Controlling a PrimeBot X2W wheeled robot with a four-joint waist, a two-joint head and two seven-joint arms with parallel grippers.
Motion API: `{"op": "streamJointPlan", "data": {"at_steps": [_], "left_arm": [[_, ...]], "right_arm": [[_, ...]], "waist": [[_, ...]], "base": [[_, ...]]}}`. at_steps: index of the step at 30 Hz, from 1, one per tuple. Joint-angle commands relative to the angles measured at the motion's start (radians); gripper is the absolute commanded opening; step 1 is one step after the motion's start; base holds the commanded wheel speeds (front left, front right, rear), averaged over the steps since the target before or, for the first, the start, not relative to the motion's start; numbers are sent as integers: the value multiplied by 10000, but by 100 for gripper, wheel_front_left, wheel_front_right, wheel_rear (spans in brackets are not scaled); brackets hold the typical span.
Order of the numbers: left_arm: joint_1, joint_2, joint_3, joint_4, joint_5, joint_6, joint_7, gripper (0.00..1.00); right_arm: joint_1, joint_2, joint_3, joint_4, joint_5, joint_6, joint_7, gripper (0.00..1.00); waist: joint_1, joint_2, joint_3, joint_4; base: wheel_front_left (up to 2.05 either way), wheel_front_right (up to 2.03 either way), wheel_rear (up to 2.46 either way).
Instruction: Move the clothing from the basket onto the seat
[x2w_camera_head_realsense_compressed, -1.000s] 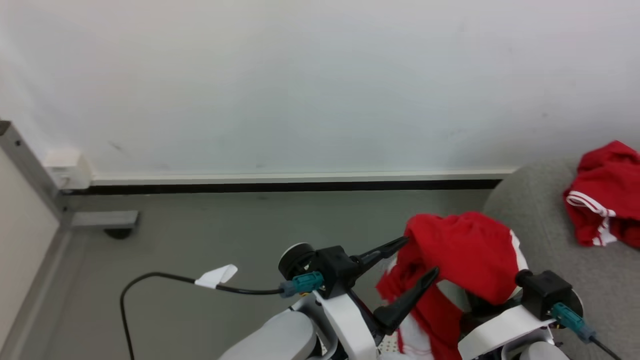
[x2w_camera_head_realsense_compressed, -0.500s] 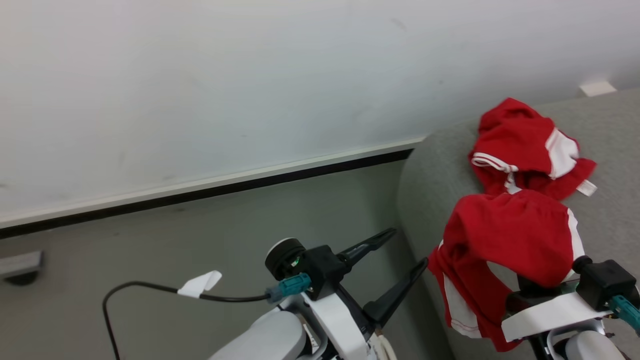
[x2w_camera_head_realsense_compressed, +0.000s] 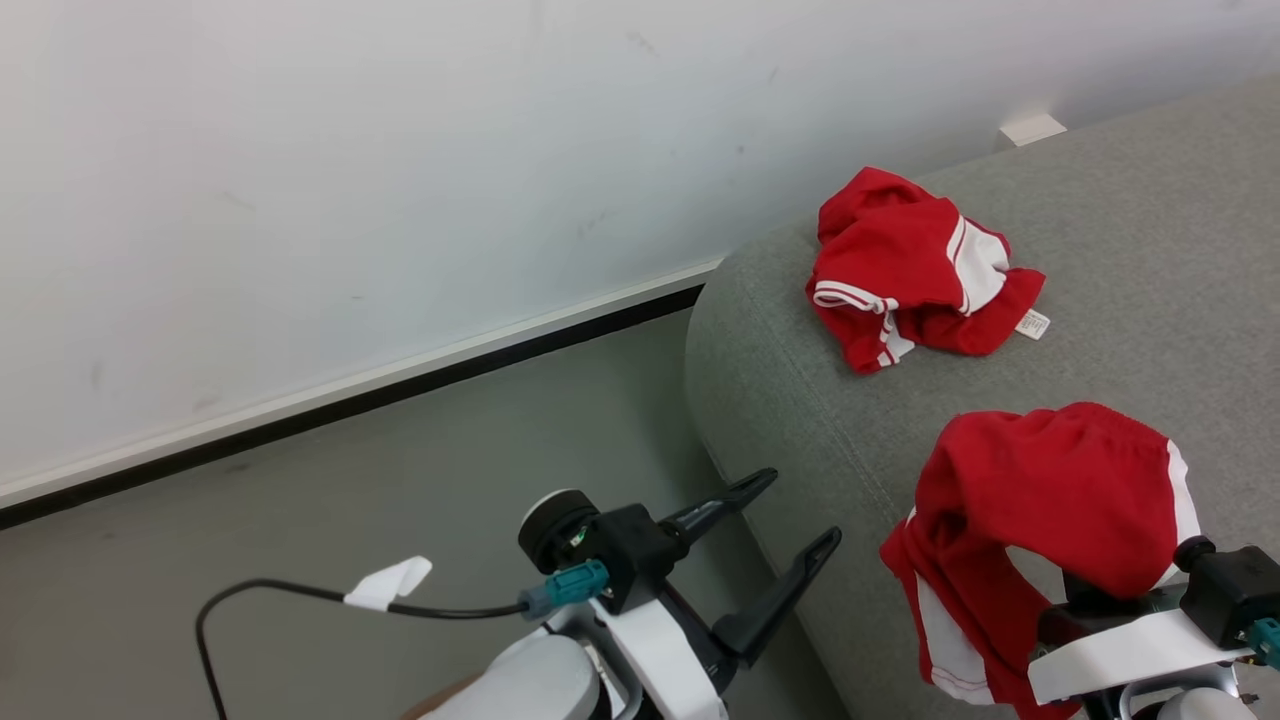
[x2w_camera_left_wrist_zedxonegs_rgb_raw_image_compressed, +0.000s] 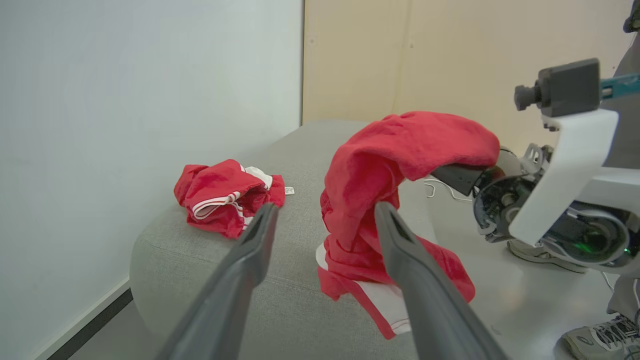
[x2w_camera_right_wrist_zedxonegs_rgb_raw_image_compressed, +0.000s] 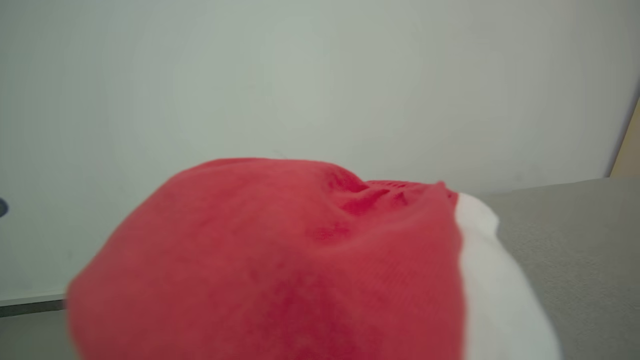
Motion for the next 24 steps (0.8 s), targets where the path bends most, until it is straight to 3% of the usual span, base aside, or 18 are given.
{"op": "streamJointPlan", "data": {"at_steps": [1,13,24], "left_arm": [[152,-9,58,49,62,2,-3,100],[-253,137,-29,32,327,-63,-3,100],[-1113,845,-278,-589,374,-84,327,100]], "right_arm": [[60,-25,-29,-75,-65,-25,-23,0],[-845,-598,-542,-200,-145,-27,-23,0],[-2896,-1624,-3001,582,-499,-25,212,0]], "waist": [[0,-1,20,-50],[0,-1,778,171],[0,-1,2808,849]], "base": [[0,0,0],[0,0,0],[0,0,0]]}}
